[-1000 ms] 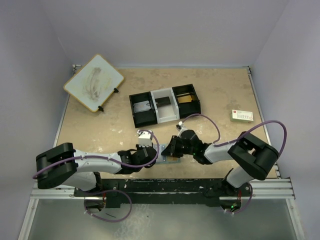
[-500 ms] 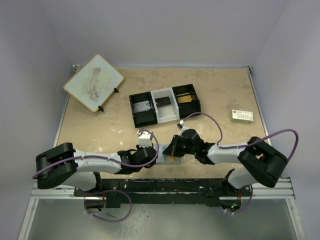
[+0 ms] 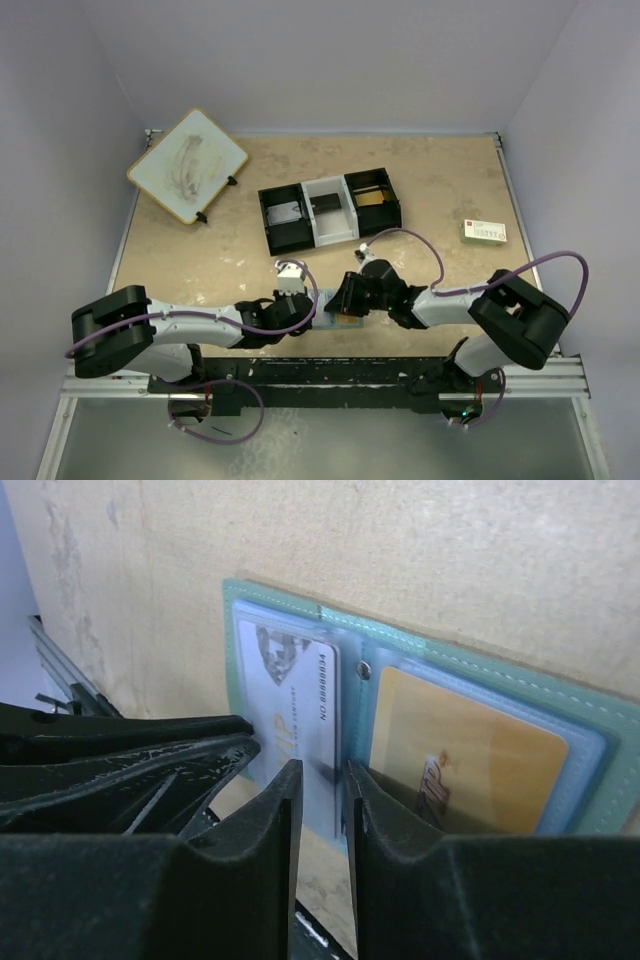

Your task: Take the credit cards out of the card holder

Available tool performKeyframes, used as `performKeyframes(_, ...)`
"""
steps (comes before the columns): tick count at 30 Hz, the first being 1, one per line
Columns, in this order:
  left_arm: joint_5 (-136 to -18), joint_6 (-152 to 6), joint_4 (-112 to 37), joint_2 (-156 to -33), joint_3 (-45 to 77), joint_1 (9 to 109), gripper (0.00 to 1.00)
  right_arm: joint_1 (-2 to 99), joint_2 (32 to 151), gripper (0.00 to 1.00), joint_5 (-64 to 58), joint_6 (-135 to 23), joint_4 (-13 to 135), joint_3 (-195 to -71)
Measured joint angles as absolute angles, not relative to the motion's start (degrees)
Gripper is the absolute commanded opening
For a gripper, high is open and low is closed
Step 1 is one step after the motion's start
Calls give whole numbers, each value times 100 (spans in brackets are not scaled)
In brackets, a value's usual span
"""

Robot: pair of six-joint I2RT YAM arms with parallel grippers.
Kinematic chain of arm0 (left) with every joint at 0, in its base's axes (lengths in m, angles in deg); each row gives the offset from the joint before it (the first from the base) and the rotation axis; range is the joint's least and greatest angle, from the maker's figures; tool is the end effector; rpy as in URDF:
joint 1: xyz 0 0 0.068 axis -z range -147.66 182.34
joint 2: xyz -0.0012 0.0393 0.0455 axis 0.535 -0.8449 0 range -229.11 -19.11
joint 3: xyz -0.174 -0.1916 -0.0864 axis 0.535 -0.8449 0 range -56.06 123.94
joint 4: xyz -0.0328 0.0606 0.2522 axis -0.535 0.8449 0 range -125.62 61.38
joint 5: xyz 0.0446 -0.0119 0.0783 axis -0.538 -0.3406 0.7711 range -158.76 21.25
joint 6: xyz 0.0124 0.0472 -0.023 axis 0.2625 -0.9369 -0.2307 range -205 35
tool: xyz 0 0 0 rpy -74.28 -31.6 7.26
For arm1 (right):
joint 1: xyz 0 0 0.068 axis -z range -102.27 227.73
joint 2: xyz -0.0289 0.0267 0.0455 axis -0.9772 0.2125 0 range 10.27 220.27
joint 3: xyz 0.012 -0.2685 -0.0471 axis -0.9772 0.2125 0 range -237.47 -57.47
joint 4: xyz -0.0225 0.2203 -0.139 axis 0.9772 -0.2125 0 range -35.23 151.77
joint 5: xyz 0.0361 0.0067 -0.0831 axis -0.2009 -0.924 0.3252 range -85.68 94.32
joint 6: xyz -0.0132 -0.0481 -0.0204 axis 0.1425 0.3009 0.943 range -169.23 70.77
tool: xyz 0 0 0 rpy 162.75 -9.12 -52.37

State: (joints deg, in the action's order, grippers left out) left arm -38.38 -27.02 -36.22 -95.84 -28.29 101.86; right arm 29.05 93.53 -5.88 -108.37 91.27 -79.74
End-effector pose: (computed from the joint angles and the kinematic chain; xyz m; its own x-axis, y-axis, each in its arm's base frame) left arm 0.0991 -0.2140 0.1468 -0.7243 -0.1516 -0.6726 0.1444 0.9205 -0.3630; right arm 0.1624 0.1943 0.1336 -0.8971 0.2591 -0.3580 -0.1342 0.6120 0.7794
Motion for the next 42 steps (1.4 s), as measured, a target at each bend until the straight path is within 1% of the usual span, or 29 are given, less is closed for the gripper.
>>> performKeyframes(3, -3852, -2705, -3631, -9584, -2831, 10186, 9, 2907, 9515, 27, -675, -10808, 9299, -8009)
performKeyframes(7, -3830, -2709, -3585, -9582, -2831, 10186, 9, 2920, 9720, 9, -693, -10653, 9361, -8157)
performKeyframes(9, -3803, -2709, -3556, -9575, -2831, 10186, 9, 2944, 9773, 2, -695, -10601, 9376, -8179)
performKeyframes(10, -3801, -2709, -3554, -9575, -2831, 10186, 9, 2944, 9768, 0, -688, -10577, 9372, -8175)
performKeyframes(22, -3849, -2702, -3585, -9575, -2831, 10186, 9, 2981, 9224, 0, -669, -10555, 9063, -8041)
performKeyframes(36, -3880, -2702, -3598, -9575, -2831, 10186, 9, 3139, 9047, 0, -638, -10557, 8847, -7926)
performKeyframes(42, -3987, -2737, -3657, -9566, -2831, 10186, 25, 3141, 9060, 0, -616, -10557, 8825, -7923)
